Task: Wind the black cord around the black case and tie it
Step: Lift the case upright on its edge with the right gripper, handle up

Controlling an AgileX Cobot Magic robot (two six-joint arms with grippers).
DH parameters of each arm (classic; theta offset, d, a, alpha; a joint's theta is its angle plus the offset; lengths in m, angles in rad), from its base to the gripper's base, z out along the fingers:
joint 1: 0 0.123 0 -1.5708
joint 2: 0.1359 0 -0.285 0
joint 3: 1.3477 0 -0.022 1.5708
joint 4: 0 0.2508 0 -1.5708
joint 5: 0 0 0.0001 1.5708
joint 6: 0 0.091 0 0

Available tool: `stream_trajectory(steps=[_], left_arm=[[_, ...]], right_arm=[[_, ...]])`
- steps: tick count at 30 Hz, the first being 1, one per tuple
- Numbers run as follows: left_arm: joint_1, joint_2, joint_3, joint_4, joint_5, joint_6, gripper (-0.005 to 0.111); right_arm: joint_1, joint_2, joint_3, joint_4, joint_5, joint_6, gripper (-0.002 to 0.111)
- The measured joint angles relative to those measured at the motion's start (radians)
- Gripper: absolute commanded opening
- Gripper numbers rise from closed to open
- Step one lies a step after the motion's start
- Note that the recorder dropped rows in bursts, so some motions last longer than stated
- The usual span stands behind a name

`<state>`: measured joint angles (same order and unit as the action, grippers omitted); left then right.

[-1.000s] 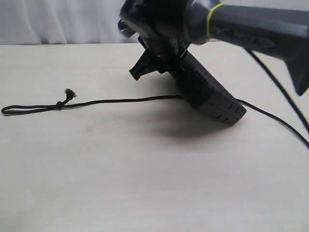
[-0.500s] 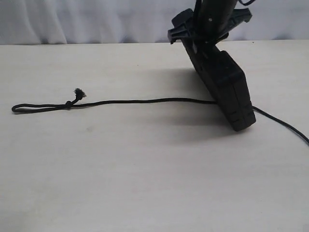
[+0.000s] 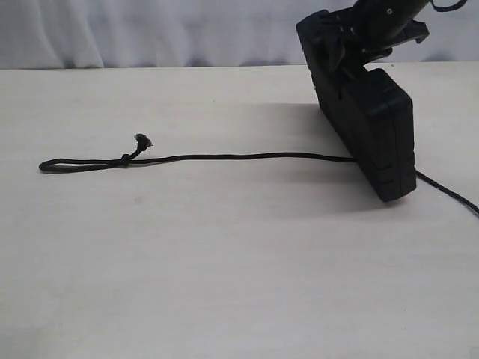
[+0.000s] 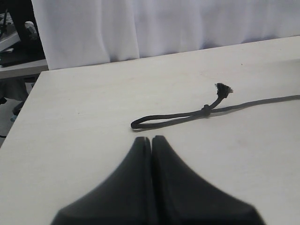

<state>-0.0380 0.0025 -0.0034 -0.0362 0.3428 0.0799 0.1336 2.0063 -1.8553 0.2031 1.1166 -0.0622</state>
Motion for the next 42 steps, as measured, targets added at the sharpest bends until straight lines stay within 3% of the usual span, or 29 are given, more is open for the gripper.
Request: stream_trajectory(steps=[6, 18, 31, 42], left_arm=[[0.0, 0.0, 0.0, 0.0, 0.0, 0.0, 0.0], [0.0, 0.0, 0.0, 0.0, 0.0, 0.0, 0.0], [0.0, 0.0, 0.0, 0.0, 0.0, 0.0, 0.0], [0.0, 0.0, 0.0, 0.0, 0.0, 0.0, 0.0]], right_arm=[[-0.048, -0.019, 0.013, 0.078, 0.005, -0.061, 0.004], [-0.05, -0.122, 0.05, 0.151, -0.011, -0.064, 0.004], [-0.028, -0.252, 0.431, 0.221, -0.452, -0.083, 0.004], [0.057, -0.266, 0.464, 0.216, -0.497, -0.087, 0.004]])
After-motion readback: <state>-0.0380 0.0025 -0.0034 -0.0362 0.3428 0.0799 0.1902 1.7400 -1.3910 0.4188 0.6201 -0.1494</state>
